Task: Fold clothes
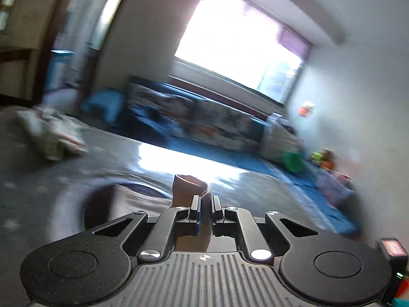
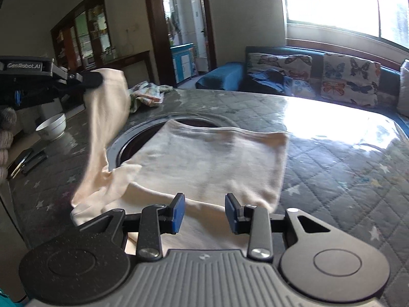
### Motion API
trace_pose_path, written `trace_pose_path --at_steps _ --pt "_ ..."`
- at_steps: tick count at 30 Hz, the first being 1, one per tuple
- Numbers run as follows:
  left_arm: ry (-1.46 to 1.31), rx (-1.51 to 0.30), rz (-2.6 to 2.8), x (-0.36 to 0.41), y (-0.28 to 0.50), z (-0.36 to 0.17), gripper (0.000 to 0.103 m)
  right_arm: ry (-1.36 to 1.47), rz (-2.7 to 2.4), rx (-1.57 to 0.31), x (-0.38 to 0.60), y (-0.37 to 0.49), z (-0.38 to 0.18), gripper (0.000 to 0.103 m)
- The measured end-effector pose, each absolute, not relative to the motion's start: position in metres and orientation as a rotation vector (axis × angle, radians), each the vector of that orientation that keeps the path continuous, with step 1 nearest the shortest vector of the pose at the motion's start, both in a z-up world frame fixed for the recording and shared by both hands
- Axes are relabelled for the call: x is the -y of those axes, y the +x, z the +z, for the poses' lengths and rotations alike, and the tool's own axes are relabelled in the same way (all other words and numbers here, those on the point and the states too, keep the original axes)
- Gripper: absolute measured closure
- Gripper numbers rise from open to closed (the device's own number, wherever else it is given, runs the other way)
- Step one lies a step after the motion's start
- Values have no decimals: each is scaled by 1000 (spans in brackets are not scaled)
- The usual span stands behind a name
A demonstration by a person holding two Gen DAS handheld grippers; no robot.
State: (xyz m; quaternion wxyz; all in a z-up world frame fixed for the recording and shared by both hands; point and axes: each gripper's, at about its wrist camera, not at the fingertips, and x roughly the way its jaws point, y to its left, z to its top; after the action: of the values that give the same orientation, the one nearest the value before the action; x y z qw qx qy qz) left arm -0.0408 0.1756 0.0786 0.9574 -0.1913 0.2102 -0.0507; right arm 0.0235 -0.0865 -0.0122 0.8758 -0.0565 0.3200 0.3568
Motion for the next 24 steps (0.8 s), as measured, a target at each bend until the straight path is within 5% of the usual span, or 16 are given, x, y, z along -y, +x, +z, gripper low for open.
trace_pose_path --at_steps 8,24 --pt "-325 -592 -282 -138 -27 37 86 -93 684 -681 108 29 -15 69" --pt "-212 -775 10 -229 -61 -33 86 -168 715 -744 73 41 -50 70"
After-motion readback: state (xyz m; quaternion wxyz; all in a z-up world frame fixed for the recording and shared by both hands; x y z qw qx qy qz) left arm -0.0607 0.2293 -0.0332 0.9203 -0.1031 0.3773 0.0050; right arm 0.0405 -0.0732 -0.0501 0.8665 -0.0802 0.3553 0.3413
